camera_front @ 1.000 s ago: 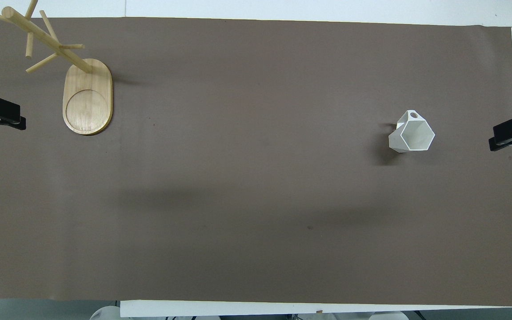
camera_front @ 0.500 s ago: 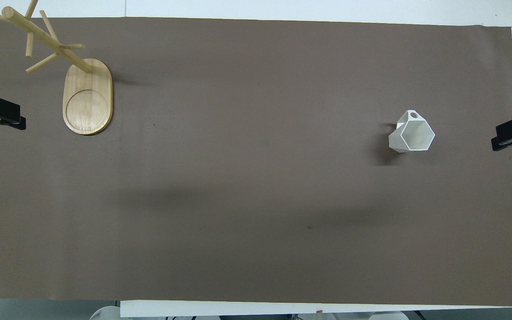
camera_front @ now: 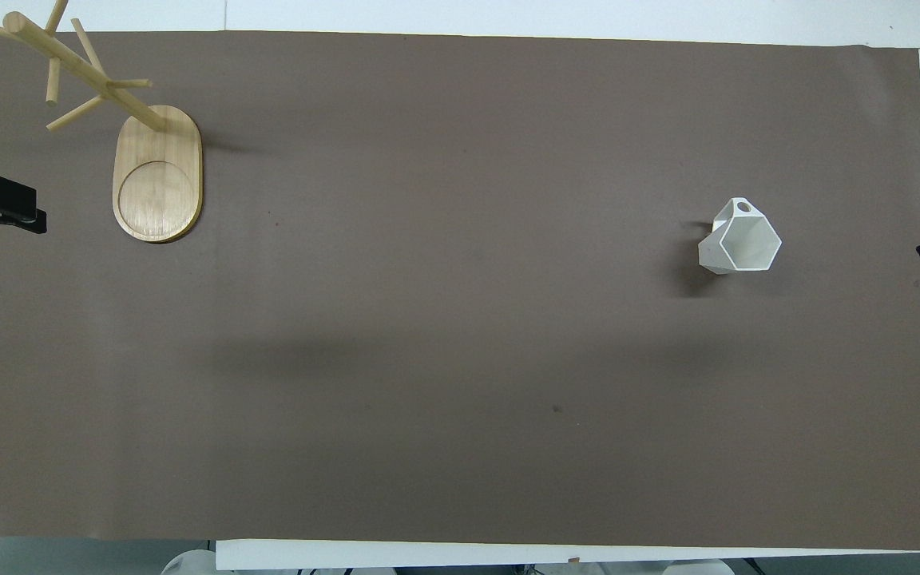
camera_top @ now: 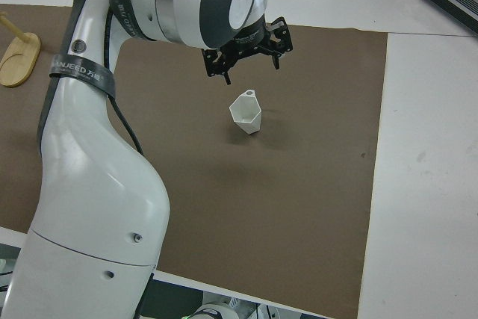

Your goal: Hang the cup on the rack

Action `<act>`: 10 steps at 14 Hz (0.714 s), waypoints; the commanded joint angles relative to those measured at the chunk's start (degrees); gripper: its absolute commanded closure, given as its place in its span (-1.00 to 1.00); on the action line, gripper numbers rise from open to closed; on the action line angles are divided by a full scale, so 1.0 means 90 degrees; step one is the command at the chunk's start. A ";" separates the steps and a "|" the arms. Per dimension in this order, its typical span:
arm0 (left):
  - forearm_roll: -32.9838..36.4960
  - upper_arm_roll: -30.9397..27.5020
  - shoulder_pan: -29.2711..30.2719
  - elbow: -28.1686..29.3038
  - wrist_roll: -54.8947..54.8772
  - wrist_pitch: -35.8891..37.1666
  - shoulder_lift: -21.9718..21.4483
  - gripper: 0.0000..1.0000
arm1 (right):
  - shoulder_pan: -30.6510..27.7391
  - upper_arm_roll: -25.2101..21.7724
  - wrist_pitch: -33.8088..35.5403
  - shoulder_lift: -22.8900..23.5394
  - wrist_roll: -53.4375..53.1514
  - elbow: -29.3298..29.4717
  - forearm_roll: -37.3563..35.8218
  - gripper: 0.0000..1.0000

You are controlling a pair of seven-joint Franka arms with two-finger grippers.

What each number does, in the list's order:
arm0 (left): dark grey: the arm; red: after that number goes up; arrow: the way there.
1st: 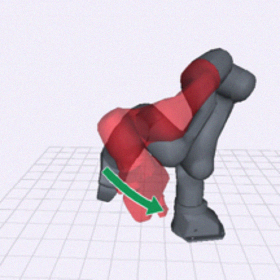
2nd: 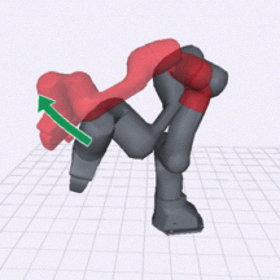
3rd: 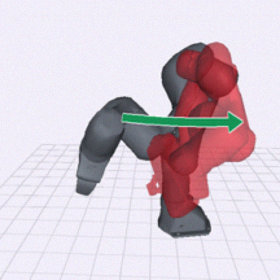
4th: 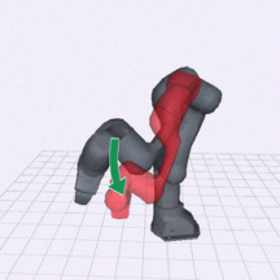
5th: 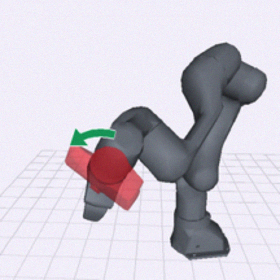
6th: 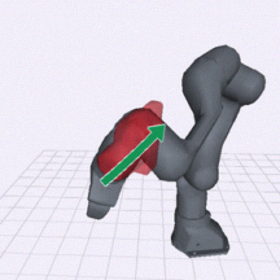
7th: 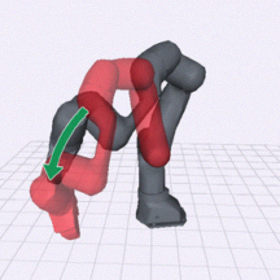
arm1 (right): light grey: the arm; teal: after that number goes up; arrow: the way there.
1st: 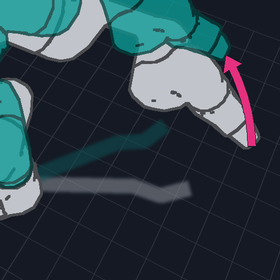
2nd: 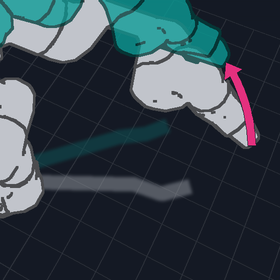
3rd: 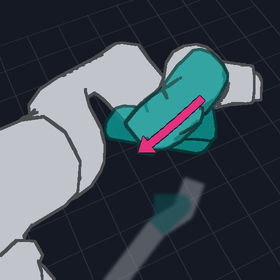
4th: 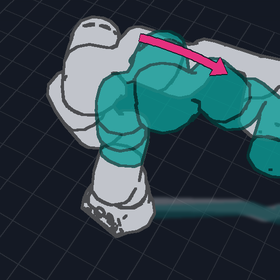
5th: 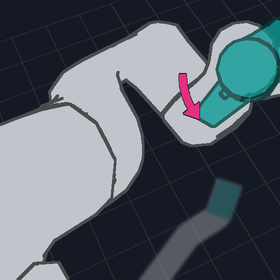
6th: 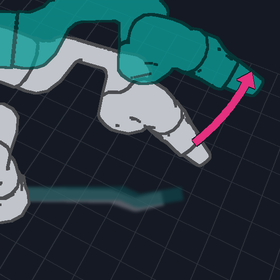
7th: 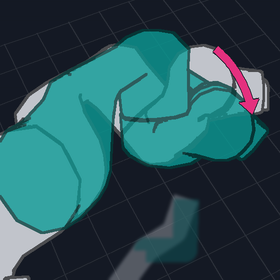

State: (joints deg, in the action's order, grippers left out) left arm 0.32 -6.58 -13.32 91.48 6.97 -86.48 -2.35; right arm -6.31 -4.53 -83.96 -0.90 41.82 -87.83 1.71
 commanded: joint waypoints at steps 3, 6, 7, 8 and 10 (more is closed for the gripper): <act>0.0120 0.0038 0.0025 0.0070 -0.0003 0.0029 -0.0100 -1.00 | -0.1404 0.0035 -0.0202 0.0966 0.3755 0.0285 0.1613 -1.00; 0.0120 0.0038 0.0025 0.0070 -0.0003 0.0029 -0.0100 -1.00 | -0.2265 0.0093 0.0324 0.2127 0.5923 0.0725 0.3048 -1.00; 0.0120 0.0038 0.0025 0.0070 -0.0003 0.0029 -0.0100 -1.00 | -0.2490 0.0122 0.0441 0.2479 0.6567 0.0745 0.3507 -1.00; 0.0120 0.0038 0.0025 0.0070 -0.0003 0.0029 -0.0100 -1.00 | -0.2666 0.0171 0.0655 0.2908 0.7086 0.0804 0.3985 -1.00; 0.0120 0.0038 0.0025 0.0070 -0.0003 0.0029 -0.0100 -1.00 | -0.2988 0.0210 0.0988 0.3651 0.7839 0.0805 0.4836 -1.00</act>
State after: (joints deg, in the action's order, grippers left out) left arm 0.32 -6.58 -13.32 91.48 6.97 -86.48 -2.35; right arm -30.62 -4.08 -78.90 24.78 106.86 -84.42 39.64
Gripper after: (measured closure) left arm 0.000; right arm 0.000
